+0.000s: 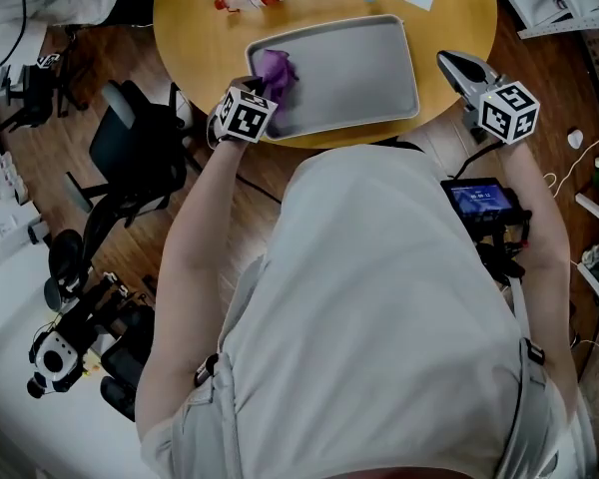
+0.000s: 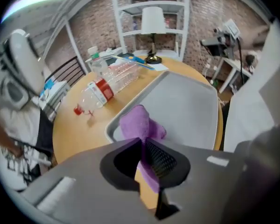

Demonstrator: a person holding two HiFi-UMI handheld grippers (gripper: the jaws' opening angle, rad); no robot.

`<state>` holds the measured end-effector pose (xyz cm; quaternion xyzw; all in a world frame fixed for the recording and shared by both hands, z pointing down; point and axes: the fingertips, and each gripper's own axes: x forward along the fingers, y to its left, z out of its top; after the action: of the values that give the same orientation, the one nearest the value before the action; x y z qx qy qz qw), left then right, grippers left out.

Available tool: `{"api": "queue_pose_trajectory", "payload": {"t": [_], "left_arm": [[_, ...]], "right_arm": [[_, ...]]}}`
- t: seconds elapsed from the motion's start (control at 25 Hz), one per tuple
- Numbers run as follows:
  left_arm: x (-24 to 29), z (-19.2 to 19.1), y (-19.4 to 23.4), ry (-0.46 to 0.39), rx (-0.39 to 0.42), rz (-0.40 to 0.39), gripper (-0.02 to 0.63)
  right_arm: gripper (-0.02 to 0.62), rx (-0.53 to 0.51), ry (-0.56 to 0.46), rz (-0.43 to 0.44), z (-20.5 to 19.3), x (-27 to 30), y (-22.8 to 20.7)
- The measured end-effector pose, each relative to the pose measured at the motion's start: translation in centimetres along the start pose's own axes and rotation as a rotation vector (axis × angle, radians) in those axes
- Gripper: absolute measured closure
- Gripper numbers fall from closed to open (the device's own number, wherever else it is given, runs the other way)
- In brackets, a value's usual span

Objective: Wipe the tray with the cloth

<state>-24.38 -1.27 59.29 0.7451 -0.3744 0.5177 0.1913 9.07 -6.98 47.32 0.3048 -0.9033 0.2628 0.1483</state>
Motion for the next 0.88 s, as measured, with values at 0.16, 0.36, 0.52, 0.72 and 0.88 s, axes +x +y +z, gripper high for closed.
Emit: {"api": "queue_pose_trajectory", "payload": {"t": [0.16, 0.36, 0.52, 0.72, 0.88], "left_arm": [[1.0, 1.9, 1.1, 0.036, 0.312, 0.015, 0.575], [3.0, 4.2, 3.6, 0.08, 0.603, 0.07, 0.575], [5.4, 5.0, 5.0, 0.104, 0.735, 0.068, 0.575], [8.4, 5.2, 5.5, 0.133, 0.782, 0.035, 0.575], [9.5, 4.4, 5.4, 0.159, 0.794, 0.037, 0.575]], "right_arm": [[0.592, 0.027, -0.002, -0.038, -0.4, -0.7, -0.9], [0.592, 0.058, 0.0, -0.079, -1.1, -1.5, -1.9], [0.594, 0.078, 0.006, -0.11, -1.6, -2.0, -2.5], [0.594, 0.101, 0.015, -0.149, -2.2, -2.8, -3.3], [0.593, 0.103, 0.019, -0.17, -2.6, -3.5, -2.7]]}}
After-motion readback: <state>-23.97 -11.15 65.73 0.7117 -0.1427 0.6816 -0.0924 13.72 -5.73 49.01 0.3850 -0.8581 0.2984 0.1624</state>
